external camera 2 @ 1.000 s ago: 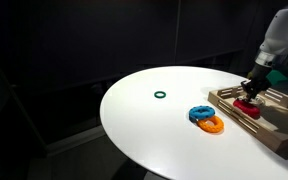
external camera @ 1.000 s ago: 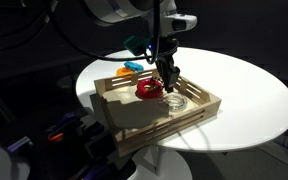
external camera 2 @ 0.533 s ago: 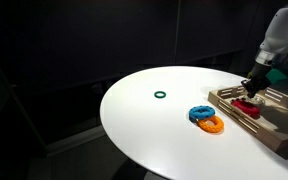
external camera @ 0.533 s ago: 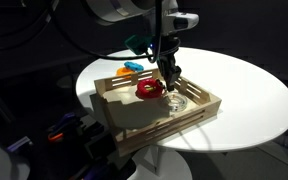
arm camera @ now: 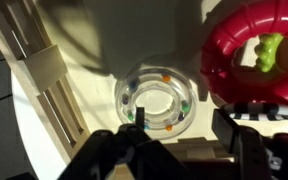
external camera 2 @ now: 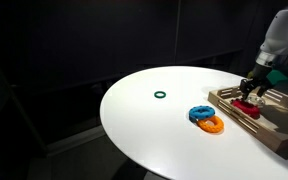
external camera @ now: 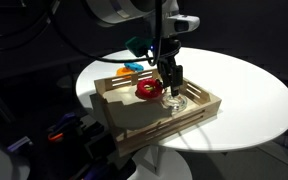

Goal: Put the clear ring on top of the blue ring.

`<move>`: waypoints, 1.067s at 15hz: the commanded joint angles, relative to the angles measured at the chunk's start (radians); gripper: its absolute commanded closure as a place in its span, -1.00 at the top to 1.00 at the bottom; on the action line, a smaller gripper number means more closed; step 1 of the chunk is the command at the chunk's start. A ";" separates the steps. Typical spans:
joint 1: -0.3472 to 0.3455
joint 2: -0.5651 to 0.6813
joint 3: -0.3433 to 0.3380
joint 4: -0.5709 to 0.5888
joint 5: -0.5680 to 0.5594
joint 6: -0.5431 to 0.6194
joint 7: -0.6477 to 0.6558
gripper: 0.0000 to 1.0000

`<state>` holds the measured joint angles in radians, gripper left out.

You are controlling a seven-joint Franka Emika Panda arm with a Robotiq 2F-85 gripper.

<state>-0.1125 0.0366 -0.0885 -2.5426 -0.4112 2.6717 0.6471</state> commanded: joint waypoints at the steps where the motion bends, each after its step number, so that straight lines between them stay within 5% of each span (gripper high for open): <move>1: 0.014 0.020 -0.019 0.006 -0.037 0.005 0.038 0.83; 3: 0.017 0.035 -0.024 0.008 -0.041 0.006 0.040 0.90; 7: 0.028 0.065 -0.041 0.010 -0.043 0.007 0.043 0.69; 8: 0.032 0.069 -0.046 0.012 -0.043 0.007 0.042 0.28; 11: 0.038 0.066 -0.055 0.014 -0.042 0.006 0.040 0.06; 16: 0.042 0.045 -0.056 0.015 -0.027 0.000 0.024 -0.78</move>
<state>-0.0850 0.0884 -0.1278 -2.5366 -0.4252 2.6719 0.6533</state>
